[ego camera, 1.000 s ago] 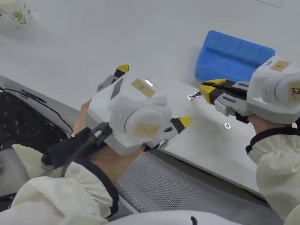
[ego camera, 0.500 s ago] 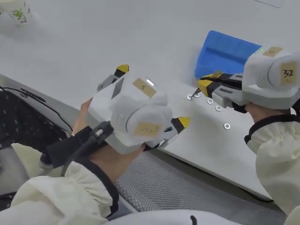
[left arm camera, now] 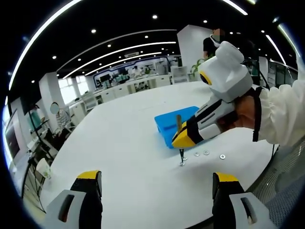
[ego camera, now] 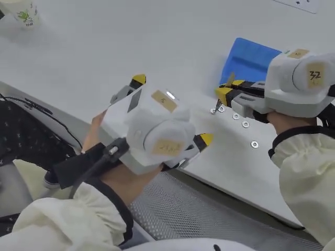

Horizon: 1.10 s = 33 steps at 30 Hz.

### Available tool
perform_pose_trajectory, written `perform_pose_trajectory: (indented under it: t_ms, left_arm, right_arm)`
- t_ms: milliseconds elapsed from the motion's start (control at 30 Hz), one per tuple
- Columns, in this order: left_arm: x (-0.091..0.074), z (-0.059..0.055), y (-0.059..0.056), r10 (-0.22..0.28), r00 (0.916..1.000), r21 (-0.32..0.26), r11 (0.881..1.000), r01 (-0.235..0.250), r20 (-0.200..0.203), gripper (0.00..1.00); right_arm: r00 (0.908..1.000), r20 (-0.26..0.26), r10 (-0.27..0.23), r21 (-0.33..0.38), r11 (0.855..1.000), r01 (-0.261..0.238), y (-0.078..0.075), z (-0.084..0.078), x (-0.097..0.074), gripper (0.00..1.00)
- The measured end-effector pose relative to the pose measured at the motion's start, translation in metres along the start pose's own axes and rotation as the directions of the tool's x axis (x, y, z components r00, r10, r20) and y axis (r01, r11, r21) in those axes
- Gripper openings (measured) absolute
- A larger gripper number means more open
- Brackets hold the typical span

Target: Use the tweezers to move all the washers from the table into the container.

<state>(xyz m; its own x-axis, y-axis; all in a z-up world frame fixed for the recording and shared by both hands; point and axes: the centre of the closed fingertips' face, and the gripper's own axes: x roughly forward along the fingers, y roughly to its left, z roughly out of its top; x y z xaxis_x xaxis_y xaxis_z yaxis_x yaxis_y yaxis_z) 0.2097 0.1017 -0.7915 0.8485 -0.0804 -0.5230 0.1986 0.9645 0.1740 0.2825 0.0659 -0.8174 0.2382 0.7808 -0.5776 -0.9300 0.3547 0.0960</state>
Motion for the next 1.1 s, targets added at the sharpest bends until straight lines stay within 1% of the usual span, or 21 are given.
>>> perform_pose_trajectory:
  t_ms: [67,100,200,400,500,567,600,633,667,700,800,1000,1033,1100]
  left_arm:
    - [0.0001,0.0002,0.0002,0.001,1.0000,-0.002,1.000,-0.001,0.001,0.99]
    - [0.0002,0.0000,0.0003,0.001,1.0000,-0.002,1.000,-0.001,0.000,0.99]
    - [0.0005,-0.0007,0.0006,0.004,1.0000,0.000,1.000,-0.004,-0.004,0.99]
    - [0.0006,-0.0010,0.0011,0.006,1.0000,0.001,1.000,-0.006,-0.005,0.99]
    - [0.0007,-0.0014,0.0014,0.008,0.9999,0.000,1.000,-0.008,-0.008,0.99]
    - [0.0007,-0.0016,0.0019,0.011,0.9999,0.000,1.000,-0.011,-0.009,0.99]
    - [0.0007,-0.0015,0.0019,0.011,0.9999,0.000,1.000,-0.011,-0.009,0.99]
    - [0.0007,-0.0011,0.0019,0.011,0.9999,-0.001,1.000,-0.011,-0.007,0.99]
    - [0.0007,-0.0010,0.0018,0.011,0.9999,-0.001,1.000,-0.011,-0.006,0.99]
    - [0.0006,-0.0012,0.0018,0.011,0.9999,0.000,1.000,-0.011,-0.008,0.99]
    - [0.0005,-0.0012,0.0014,0.010,0.9999,0.003,1.000,-0.010,-0.008,0.99]
    - [0.0002,-0.0013,0.0028,0.016,0.9998,0.002,1.000,-0.016,-0.010,0.99]
    - [0.0000,-0.0015,0.0030,0.017,0.9998,0.001,1.000,-0.017,-0.011,0.98]
    - [-0.0009,-0.0041,0.0043,0.021,0.9994,0.005,1.000,-0.021,-0.028,0.91]
  right_arm:
    - [0.9999,0.007,0.012,0.028,1.000,-0.012,0.0015,0.0003,0.0000,0.03]
    - [0.9999,0.006,0.011,0.029,1.000,-0.011,0.0014,-0.0002,0.0002,0.03]
    - [1.0000,0.006,-0.002,0.003,1.000,0.002,0.0009,0.0004,0.0008,0.03]
    - [1.0000,0.009,-0.003,-0.022,1.000,0.003,0.0039,0.0006,0.0020,0.03]
    - [0.9995,0.028,-0.016,-0.041,0.999,0.017,0.0050,-0.0003,0.0011,0.02]
    - [0.9977,0.046,-0.050,-0.067,0.996,0.053,0.0006,-0.0011,-0.0010,0.01]
    - [0.9974,0.048,-0.055,-0.066,0.996,0.058,0.0001,-0.0020,-0.0018,0.01]
    - [0.9970,0.052,-0.058,-0.034,0.998,0.060,-0.0011,-0.0022,-0.0031,0.01]
    - [0.9973,0.054,-0.051,-0.009,0.999,0.051,-0.0002,-0.0024,-0.0034,0.01]
    - [0.9975,0.053,-0.048,-0.001,0.999,0.048,-0.0013,-0.0025,-0.0043,0.01]
    - [0.9974,0.050,-0.052,-0.020,0.998,0.053,-0.0018,-0.0029,-0.0047,0.01]
    - [0.9975,0.051,-0.048,-0.010,0.999,0.049,-0.0019,-0.0012,-0.0047,0.02]
    - [0.9974,0.051,-0.051,-0.018,0.999,0.052,-0.0026,-0.0011,-0.0046,0.02]
    - [0.9974,0.048,-0.055,-0.039,0.998,0.057,-0.0037,-0.0006,-0.0048,0.03]
